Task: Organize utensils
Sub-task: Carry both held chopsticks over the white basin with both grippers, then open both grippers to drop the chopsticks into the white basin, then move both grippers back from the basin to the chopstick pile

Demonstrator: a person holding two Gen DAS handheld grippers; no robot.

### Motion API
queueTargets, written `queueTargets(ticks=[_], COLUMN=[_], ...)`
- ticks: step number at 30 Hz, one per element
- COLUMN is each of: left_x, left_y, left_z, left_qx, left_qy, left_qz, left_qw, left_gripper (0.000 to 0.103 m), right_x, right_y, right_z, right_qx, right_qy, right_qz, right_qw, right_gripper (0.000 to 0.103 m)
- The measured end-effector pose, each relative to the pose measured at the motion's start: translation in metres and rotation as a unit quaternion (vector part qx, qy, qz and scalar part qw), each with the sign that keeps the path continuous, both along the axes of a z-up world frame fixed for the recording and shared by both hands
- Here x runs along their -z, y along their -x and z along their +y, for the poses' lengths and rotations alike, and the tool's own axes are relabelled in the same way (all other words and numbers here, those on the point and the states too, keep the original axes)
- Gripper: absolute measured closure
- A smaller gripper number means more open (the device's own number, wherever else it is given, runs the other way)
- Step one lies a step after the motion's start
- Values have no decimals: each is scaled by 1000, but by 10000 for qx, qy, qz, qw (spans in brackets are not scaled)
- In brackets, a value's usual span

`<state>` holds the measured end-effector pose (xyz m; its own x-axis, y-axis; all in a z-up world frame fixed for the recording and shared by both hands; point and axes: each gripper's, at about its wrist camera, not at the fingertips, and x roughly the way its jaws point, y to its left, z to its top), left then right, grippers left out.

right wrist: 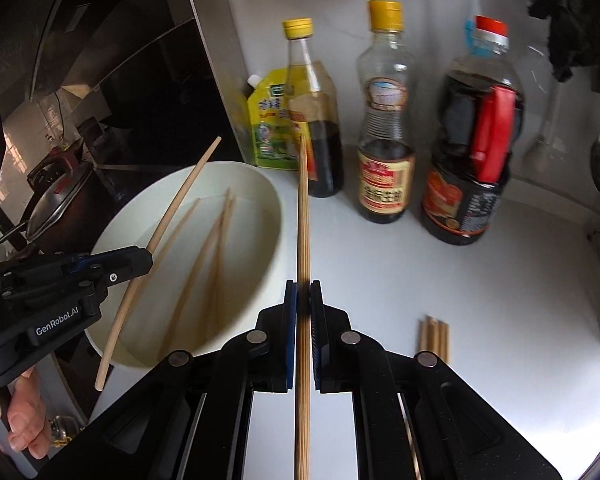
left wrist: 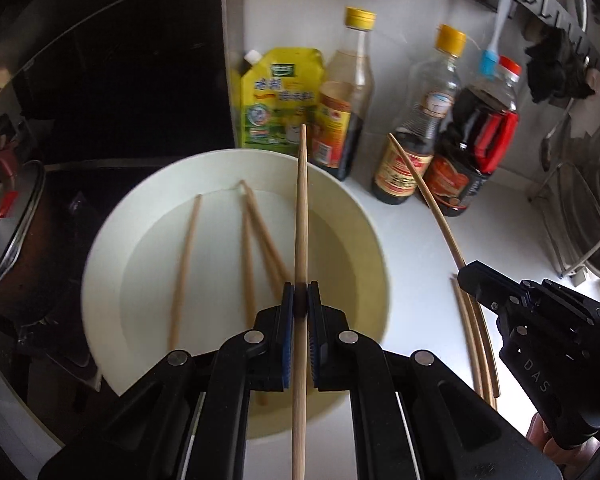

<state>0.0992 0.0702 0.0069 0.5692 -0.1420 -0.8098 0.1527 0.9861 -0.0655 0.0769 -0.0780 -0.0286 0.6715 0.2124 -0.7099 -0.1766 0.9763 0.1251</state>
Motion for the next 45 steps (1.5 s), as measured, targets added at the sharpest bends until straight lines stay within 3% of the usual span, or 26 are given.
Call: queueTargets(ticks=[6, 11, 25, 27, 29, 31, 37, 45], left_x=[17, 40, 76, 76, 71, 66, 57, 45], left_y=[-26, -43, -60, -59, -56, -54, -45, -23], left_z=[59, 82, 97, 99, 101, 102, 105, 100], left_qx=[-357, -429, -454, -536, -595, -638, -738, -675], left_qy=[-92, -109, -30, -19, -24, -45, -51, -24], left_qz=[92, 279, 722, 731, 632, 548, 491, 453], left_qw=[9993, 9986, 9963, 9959, 9962, 9964, 9961, 9967], left_gripper=[96, 96, 94, 82, 59, 53, 40, 36], right_x=[11, 34, 69, 69, 66, 62, 53, 42], right_y=[-48, -78, -97, -97, -94, -92, -79, -56], right_z=[68, 104, 116, 115, 113, 110, 102, 93], right_qx=[-376, -428, -196, -191, -150, -122, -63, -26], right_qy=[-177, -173, -59, -82, -66, -63, -119, -174], right_qz=[213, 511, 1055, 1035, 962, 912, 832, 717], right_qw=[9989, 9976, 9942, 9944, 9952, 9957, 9964, 9973], right_gripper=[97, 97, 96, 92, 88, 88, 83, 81])
